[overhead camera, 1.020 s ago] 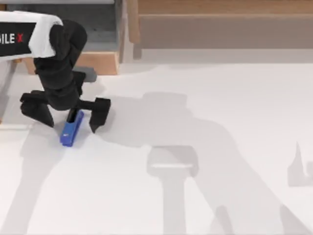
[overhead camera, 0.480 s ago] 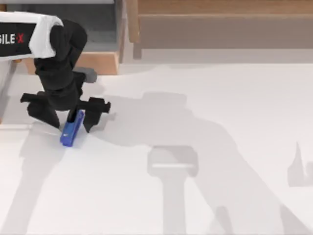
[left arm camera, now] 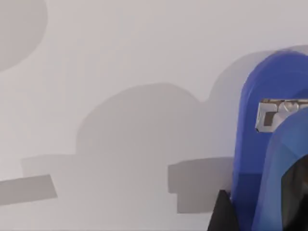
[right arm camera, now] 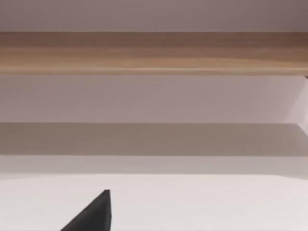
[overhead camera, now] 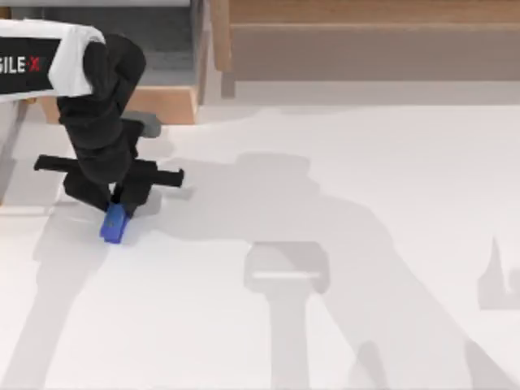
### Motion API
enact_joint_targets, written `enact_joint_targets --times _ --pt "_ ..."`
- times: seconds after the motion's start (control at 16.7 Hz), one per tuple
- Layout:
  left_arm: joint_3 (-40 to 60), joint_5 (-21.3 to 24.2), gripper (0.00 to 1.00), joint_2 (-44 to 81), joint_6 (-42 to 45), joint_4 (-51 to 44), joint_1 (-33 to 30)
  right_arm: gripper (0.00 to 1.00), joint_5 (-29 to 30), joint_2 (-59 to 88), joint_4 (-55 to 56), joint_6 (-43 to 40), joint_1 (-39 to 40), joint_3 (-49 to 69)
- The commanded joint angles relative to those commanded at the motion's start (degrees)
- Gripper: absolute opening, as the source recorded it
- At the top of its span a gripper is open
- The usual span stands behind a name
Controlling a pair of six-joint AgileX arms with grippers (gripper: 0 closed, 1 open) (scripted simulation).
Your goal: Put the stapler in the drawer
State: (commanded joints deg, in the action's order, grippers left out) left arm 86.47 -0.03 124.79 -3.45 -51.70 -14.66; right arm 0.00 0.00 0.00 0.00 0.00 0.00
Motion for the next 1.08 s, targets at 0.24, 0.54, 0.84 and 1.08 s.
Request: enact_joint_targets --times 0.24,0.54,0.84,1.08 --pt "0.0 0.0 0.00 0.0 0.0 0.0 0.0 1.00 0.0 0.0 0.0 0.0 0.0 0.0" --pt "0.2 0.1 0.00 -0.2 0.0 -0.3 0.0 1.00 0.0 0.0 0.0 0.0 0.0 0.0" --pt "2.9 0.1 0.00 -2.1 -0.1 -5.3 0.0 1.00 0.0 0.0 0.0 0.0 0.0 0.0" --pt "3.2 0.1 0.00 -2.3 -0.1 -5.7 0.0 1.00 0.0 0.0 0.0 0.0 0.0 0.0"
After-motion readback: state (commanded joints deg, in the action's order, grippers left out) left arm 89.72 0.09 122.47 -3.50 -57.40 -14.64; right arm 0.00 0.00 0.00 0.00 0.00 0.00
